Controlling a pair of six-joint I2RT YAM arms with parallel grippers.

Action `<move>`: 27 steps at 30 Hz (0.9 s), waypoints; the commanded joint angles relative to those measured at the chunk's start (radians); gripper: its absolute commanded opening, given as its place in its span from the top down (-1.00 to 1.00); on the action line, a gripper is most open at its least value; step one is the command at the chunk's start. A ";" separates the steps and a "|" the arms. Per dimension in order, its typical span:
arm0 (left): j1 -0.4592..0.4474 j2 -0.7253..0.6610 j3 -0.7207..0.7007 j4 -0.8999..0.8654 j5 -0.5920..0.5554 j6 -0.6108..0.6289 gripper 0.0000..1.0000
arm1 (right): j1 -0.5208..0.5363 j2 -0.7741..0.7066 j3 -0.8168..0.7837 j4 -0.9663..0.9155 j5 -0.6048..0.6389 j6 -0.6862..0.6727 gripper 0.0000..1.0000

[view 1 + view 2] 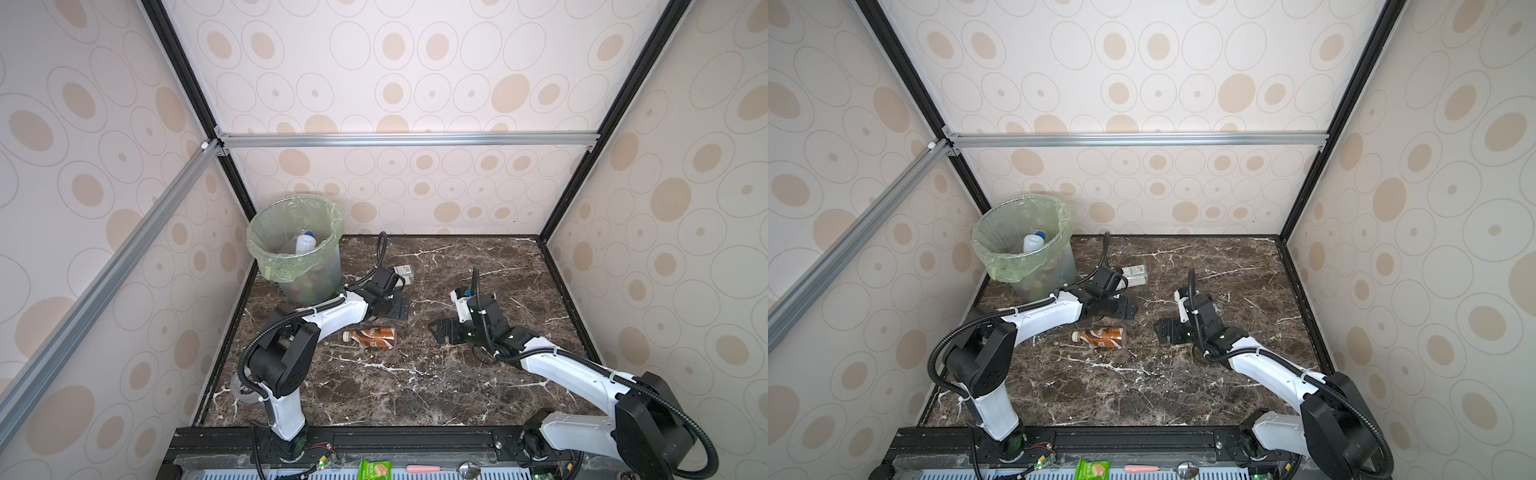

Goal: Throw the plastic bottles in the bin
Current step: Rotate the plastic bottle at the center of the table, then pick up the plastic bottle from the center of the table.

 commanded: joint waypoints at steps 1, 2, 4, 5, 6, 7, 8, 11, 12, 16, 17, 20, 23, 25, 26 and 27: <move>0.023 -0.086 0.082 -0.029 -0.031 0.010 -0.98 | 0.087 0.045 0.008 0.072 0.005 -0.078 -1.00; 0.039 -0.111 0.087 -0.029 -0.025 0.002 -0.98 | 0.111 0.064 0.018 0.078 0.002 -0.098 -1.00; 0.082 -0.170 0.082 -0.018 -0.004 -0.016 -0.98 | 0.148 0.106 0.036 0.091 0.007 -0.133 -0.99; 0.102 -0.201 0.070 -0.007 0.010 -0.027 -0.98 | 0.161 0.123 0.049 0.097 0.009 -0.146 -0.99; 0.126 -0.240 0.048 0.014 0.035 -0.045 -0.98 | 0.169 0.144 0.061 0.106 0.008 -0.158 -0.99; 0.154 -0.280 0.020 0.039 0.068 -0.065 -0.98 | 0.171 0.165 0.073 0.119 0.002 -0.163 -0.99; 0.175 -0.312 -0.004 0.060 0.098 -0.084 -0.99 | 0.171 0.181 0.084 0.127 -0.002 -0.164 -0.99; 0.236 -0.405 -0.074 0.100 0.175 -0.121 -0.98 | 0.175 0.233 0.130 0.144 -0.027 -0.171 -0.99; 0.250 -0.430 -0.091 0.101 0.191 -0.125 -0.98 | 0.180 0.253 0.148 0.149 -0.033 -0.175 -0.99; 0.295 -0.505 -0.159 0.117 0.261 -0.149 -0.98 | 0.206 0.337 0.232 0.132 -0.031 -0.219 -0.99; 0.303 -0.520 -0.175 0.123 0.273 -0.155 -0.98 | 0.214 0.359 0.255 0.122 -0.025 -0.234 -1.00; 0.323 -0.562 -0.224 0.138 0.300 -0.171 -0.98 | 0.236 0.429 0.318 0.097 -0.023 -0.273 -0.99; 0.336 -0.590 -0.265 0.159 0.324 -0.190 -0.98 | 0.251 0.490 0.363 0.087 -0.025 -0.296 -1.00; 0.338 -0.604 -0.283 0.172 0.342 -0.201 -0.98 | 0.256 0.527 0.390 0.084 -0.023 -0.304 -0.98; 0.338 -0.607 -0.290 0.173 0.345 -0.203 -0.98 | 0.259 0.542 0.399 0.084 -0.022 -0.306 -0.96; 0.338 -0.611 -0.295 0.175 0.347 -0.206 -0.98 | 0.259 0.562 0.411 0.082 -0.023 -0.310 -0.94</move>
